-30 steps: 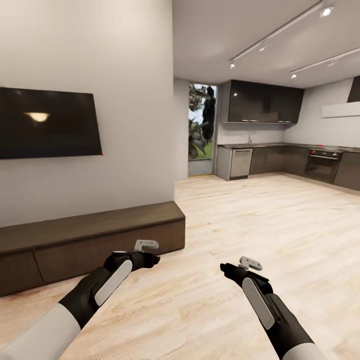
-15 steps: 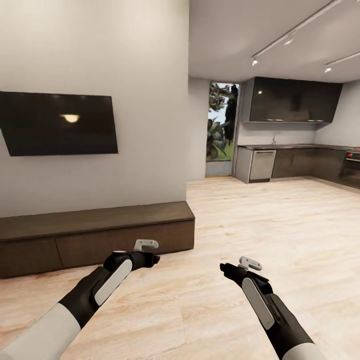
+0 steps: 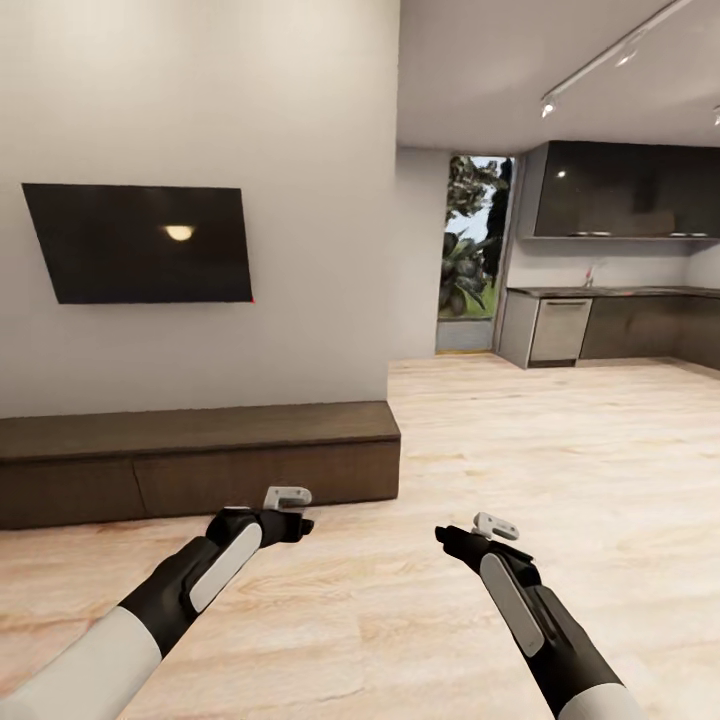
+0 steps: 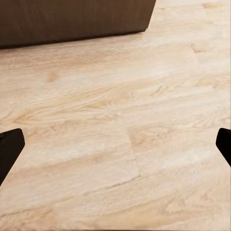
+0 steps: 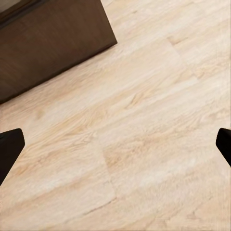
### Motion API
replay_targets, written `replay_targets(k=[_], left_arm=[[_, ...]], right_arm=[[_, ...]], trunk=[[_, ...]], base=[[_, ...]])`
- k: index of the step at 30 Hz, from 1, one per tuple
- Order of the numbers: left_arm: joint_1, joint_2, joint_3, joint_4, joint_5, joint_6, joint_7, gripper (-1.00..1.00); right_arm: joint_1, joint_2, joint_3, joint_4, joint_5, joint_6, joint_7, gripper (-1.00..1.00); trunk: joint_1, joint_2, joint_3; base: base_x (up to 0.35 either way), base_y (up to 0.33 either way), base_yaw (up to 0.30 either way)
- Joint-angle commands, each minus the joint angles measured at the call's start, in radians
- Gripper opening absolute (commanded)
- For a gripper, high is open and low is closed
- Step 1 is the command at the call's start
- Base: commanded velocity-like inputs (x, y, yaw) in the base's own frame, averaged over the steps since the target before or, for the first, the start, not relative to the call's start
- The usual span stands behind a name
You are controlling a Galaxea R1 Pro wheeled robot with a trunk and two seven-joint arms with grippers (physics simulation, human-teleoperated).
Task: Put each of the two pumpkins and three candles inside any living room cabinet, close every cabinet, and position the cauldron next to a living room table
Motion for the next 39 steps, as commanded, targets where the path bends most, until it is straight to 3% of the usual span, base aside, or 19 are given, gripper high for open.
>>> replay_targets(k=[1,9,21,39], left_arm=[[-0.001,0.001,-0.004,0.002,0.011,0.001,0.010,1.00],[-0.002,0.001,-0.003,0.012,0.012,0.000,0.009,1.00],[-0.002,0.002,-0.003,0.014,0.016,0.000,0.006,1.00],[-0.002,0.002,-0.003,0.014,0.012,0.000,0.001,1.00]], right_arm=[[-0.001,-0.001,0.004,-0.002,-0.010,0.001,-0.011,1.00],[-0.003,0.002,0.004,0.000,-0.010,0.002,-0.013,1.00],[-0.003,0.007,0.004,0.000,-0.009,0.001,-0.013,1.00],[-0.001,0.007,0.005,0.000,-0.009,-0.012,-0.003,1.00]], trunk=[[0.000,-0.001,-0.003],[0.000,-0.001,-0.014],[0.000,-0.001,-0.031],[0.000,-0.001,-0.037]], base=[[0.143,-0.109,0.149],[0.210,0.065,0.147],[0.187,0.239,0.146],[0.327,0.016,0.037]])
